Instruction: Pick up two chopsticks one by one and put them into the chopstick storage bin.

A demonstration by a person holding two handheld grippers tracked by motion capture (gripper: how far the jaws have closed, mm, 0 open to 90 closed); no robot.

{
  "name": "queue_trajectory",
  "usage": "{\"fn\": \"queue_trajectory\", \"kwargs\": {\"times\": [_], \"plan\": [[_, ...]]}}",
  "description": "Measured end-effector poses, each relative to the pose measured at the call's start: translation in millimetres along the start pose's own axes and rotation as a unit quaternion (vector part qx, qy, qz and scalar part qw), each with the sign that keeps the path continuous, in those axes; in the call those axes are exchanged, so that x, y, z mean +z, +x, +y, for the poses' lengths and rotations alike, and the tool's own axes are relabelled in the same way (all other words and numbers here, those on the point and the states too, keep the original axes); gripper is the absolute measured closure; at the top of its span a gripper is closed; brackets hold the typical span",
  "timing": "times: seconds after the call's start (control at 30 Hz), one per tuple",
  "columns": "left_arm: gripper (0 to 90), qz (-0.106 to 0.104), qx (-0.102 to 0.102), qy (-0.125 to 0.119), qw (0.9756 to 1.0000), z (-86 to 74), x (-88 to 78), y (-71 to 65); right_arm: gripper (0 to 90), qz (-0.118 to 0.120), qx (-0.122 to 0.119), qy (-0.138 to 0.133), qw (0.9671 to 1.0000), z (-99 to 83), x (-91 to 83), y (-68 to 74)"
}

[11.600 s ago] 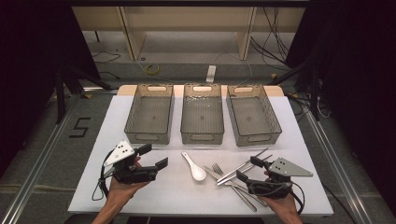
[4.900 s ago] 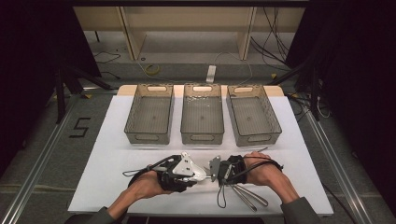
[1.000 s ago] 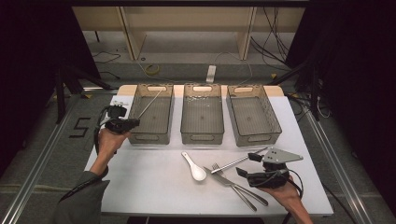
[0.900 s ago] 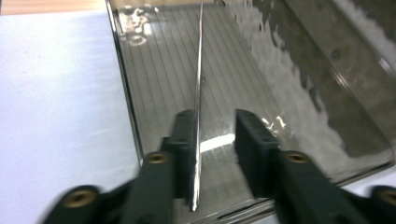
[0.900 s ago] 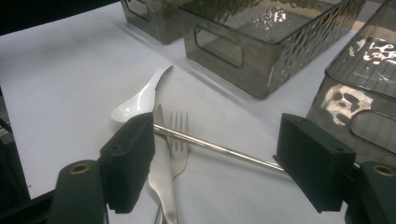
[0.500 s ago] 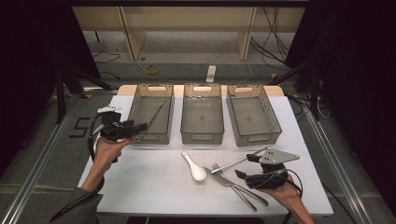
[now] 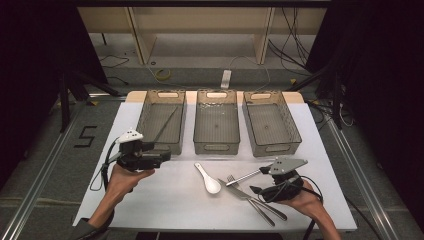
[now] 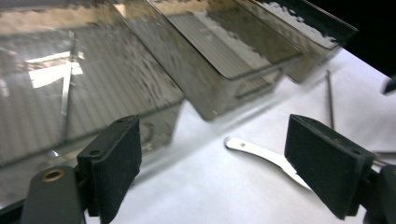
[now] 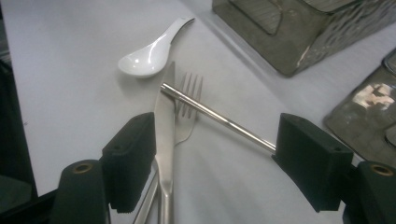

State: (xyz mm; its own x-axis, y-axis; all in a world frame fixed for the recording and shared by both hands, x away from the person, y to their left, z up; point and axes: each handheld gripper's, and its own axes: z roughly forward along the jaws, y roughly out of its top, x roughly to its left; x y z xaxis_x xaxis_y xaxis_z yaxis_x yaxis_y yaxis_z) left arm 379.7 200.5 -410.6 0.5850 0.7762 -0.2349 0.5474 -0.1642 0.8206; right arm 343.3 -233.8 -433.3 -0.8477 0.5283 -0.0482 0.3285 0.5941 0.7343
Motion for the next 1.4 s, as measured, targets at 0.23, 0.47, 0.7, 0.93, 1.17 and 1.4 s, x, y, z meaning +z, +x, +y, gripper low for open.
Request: {"fn": "queue_trajectory", "kwargs": {"times": [0.23,0.47,0.7,0.93,1.17,1.4], "plan": [[16.5,-0.007,0.010,-0.002,0.9999,-13.2,-6.6,-10.3,30.7,0.014,-0.032,0.052,0.9981,11.8,9.6,-10.3],[15.8,-0.012,0.013,-0.005,0.9998,-21.6,-4.0,-17.7,31.9,0.022,-0.066,0.126,0.9896,19.1,30.5,-22.4],[15.6,-0.015,0.027,-0.004,0.9995,-22.4,-5.3,-23.0,36.1,0.025,-0.093,0.191,0.9769,28.8,45.7,-29.5],[15.6,-0.015,0.027,-0.004,0.9995,-22.6,-6.0,-23.1,41.7,0.035,-0.095,0.213,0.9718,33.4,57.4,-39.7],[15.6,-0.018,0.028,-0.005,0.9994,-22.5,-6.1,-24.8,46.1,0.032,-0.092,0.233,0.9676,29.9,67.6,-45.6],[15.6,-0.021,0.030,-0.004,0.9993,-22.3,-5.1,-25.4,51.5,0.047,-0.091,0.243,0.9646,27.9,72.6,-51.4]]}}
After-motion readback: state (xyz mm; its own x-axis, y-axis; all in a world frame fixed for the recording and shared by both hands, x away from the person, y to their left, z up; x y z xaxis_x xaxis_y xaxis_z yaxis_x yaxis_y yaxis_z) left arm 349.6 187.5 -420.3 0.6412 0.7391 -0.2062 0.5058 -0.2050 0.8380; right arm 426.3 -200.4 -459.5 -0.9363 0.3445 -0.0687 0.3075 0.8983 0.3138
